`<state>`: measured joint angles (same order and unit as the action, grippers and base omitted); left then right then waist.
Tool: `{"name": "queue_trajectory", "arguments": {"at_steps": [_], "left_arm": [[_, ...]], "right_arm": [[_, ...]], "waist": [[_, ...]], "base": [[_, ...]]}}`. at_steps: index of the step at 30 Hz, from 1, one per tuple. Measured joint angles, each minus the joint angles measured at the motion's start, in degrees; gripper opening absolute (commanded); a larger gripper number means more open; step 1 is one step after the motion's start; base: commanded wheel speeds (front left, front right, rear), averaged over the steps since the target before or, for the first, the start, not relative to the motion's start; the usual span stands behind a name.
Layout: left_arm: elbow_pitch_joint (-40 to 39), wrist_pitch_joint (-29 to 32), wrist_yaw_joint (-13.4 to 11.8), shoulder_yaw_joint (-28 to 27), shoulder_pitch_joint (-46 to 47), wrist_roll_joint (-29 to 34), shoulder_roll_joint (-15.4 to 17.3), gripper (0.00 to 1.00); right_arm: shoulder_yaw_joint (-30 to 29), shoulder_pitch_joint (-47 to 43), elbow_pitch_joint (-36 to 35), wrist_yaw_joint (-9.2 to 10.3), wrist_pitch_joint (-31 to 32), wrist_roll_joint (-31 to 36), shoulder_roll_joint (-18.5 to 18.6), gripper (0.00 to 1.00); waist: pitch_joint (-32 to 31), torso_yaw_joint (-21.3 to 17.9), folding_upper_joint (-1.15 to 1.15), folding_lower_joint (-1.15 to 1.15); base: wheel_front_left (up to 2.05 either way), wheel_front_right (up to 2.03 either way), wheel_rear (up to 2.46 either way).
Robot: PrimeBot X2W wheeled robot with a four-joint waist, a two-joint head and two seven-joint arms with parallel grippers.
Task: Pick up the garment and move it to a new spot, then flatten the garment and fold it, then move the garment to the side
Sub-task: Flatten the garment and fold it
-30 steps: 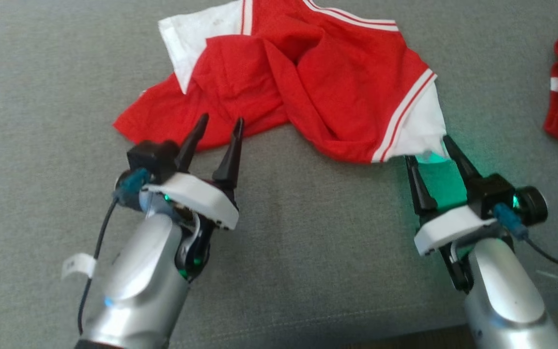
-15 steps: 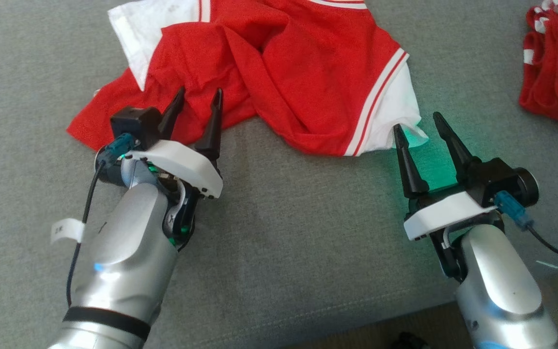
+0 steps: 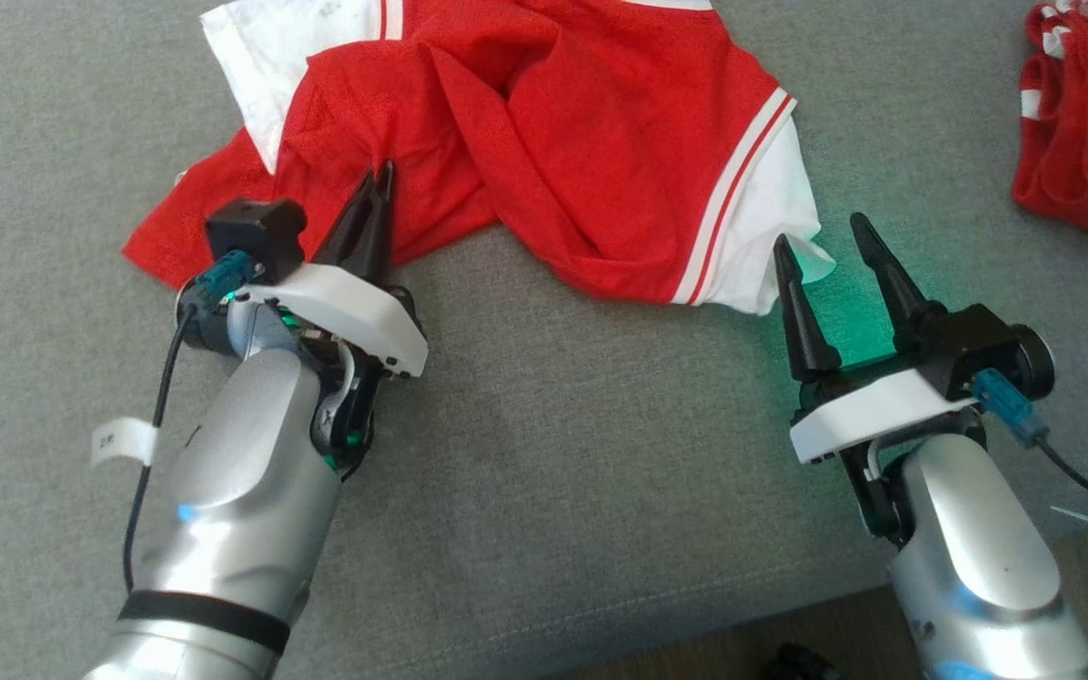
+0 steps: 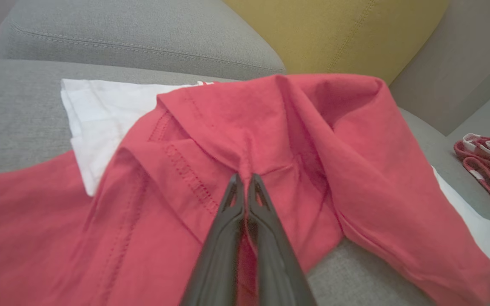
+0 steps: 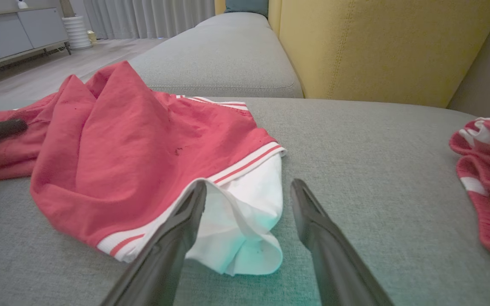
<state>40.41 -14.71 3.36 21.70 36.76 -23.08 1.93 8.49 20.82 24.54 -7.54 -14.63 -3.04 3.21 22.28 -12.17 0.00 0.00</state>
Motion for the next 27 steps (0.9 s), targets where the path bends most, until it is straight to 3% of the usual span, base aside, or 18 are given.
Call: {"name": "queue_trajectory", "arguments": {"at_steps": [7,13,27], "left_arm": [[-6.1,0.0,-0.9,-2.6,-1.6,1.8,0.0,0.0],[-12.5,0.0,-2.4,-5.5,-10.3,3.9,-0.1,0.0],[-13.6,0.0,-4.4,-17.5,-23.1,8.5,0.0,0.0]], "right_arm": [[-1.5,0.0,0.3,0.0,0.0,0.0,0.0,1.0],[-3.8,-1.3,1.3,0.0,0.0,0.0,-0.1,1.0],[-4.5,-4.2,3.1,0.0,0.0,-0.7,-0.1,1.0]], "waist": [[-2.1,1.1,0.0,0.0],[-5.8,3.6,0.0,0.0],[-12.7,8.8,0.0,0.0]], "base": [[0.0,0.0,0.0],[0.0,0.0,0.0],[0.0,0.0,0.0]]}}
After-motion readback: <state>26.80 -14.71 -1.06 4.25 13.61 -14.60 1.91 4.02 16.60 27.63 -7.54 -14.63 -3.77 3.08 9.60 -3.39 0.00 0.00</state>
